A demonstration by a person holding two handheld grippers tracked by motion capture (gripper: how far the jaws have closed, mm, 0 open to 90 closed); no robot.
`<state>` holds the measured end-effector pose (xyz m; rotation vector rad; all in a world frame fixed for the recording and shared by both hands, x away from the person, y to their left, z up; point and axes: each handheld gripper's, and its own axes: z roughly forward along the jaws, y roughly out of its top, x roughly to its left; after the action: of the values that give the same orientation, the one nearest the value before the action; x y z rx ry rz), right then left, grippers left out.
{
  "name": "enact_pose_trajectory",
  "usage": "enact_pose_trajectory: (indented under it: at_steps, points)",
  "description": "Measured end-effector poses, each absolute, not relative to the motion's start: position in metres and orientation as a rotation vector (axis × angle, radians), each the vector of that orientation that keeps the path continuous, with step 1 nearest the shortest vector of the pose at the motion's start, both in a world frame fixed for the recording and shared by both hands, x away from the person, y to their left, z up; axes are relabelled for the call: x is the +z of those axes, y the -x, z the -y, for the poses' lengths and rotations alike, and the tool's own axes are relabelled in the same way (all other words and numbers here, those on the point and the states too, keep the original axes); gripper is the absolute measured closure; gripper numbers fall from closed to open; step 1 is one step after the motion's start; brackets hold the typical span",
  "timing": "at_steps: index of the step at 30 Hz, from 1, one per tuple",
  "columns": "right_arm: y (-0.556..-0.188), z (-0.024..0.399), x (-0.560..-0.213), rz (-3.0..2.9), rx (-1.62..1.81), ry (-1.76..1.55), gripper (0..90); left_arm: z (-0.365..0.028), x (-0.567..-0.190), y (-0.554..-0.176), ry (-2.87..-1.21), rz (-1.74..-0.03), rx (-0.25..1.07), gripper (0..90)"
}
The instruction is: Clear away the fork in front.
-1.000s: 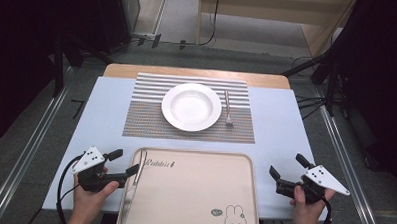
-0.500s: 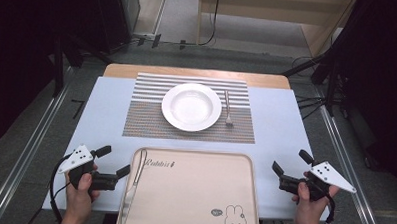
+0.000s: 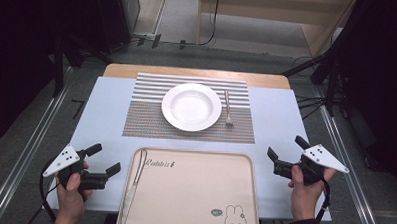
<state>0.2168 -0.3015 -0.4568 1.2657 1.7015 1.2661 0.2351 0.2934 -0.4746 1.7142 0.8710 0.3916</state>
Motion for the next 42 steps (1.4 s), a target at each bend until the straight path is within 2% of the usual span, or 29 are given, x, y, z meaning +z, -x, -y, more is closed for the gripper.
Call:
enact_pose_trajectory:
  at_steps: [26, 42]
  points:
    - [-0.289, 0.248, -0.44, -1.848, 1.211, -1.26, 0.0, -0.3, -0.48, -0.229, -1.69, -0.88, 0.403, 0.0]
    - [-0.335, 0.242, -0.434, -1.914, 1.134, -1.339, 0.0, -0.301, -0.481, -0.229, -1.694, -0.875, 0.396, 0.0]
